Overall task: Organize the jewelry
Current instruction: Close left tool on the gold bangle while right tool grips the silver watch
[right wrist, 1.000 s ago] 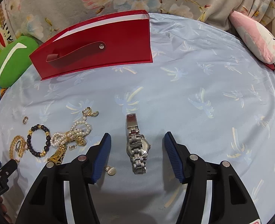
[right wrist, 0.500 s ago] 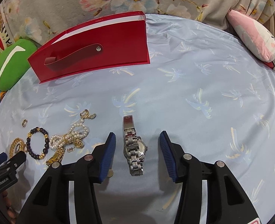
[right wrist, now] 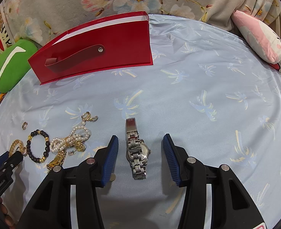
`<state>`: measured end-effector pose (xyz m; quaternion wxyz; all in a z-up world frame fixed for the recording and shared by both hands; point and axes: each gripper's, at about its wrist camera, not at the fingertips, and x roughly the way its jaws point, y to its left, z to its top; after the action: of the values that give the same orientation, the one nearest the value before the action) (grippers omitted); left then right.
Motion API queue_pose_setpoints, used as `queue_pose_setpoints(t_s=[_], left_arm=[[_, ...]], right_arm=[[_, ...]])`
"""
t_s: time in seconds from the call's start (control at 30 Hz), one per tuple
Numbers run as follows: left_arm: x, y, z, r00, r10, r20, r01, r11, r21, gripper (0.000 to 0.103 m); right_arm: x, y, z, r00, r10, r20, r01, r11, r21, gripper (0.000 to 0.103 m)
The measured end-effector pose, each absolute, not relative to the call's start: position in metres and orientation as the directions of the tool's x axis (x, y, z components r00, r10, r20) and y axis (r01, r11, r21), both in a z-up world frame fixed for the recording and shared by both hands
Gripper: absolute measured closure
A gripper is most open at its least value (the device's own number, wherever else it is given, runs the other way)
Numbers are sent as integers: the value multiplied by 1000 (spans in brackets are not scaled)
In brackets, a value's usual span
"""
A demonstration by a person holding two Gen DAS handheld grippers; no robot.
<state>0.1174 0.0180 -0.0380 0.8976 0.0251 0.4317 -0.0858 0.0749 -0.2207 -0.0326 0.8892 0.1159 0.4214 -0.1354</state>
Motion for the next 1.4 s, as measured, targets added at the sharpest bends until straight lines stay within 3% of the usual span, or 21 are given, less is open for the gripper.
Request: queue_pose_setpoints(t_s=[0.3,0.37,0.43,0.5,0.67,0.73,0.77,1.4], left_arm=[[114,27,-32,624,-158,-765,183,982,-53,49],[112,29,-29,630,-165,-759,183,981,-62,49],[109,31,-25,636,-169,-753,183,981,-66,49],[108,32,-21,640,-174,-748,184,980,-71,49],[103,34,-11,654,-173,-736,185,981,-67,49],[101,36,-7,661,-173,-730,185,981,-64,49],[100,37,-6,663,-172,-729,185,981,-63,49],[92,47,43,736,-181,-653,202,978,-43,49]], right_arm=[[75,-220,-32,608,-143,-781,339,936,92,56],[74,-221,-32,609,-145,-780,344,934,95,60],[73,-224,-32,613,-140,-777,347,932,106,74],[73,-225,-32,617,-131,-776,343,932,116,80],[72,-226,-32,621,-126,-774,342,932,123,81],[70,-224,-30,630,-126,-767,341,931,128,85],[68,-223,-29,637,-118,-761,334,933,135,92],[45,-211,35,717,-82,-692,271,948,169,93]])
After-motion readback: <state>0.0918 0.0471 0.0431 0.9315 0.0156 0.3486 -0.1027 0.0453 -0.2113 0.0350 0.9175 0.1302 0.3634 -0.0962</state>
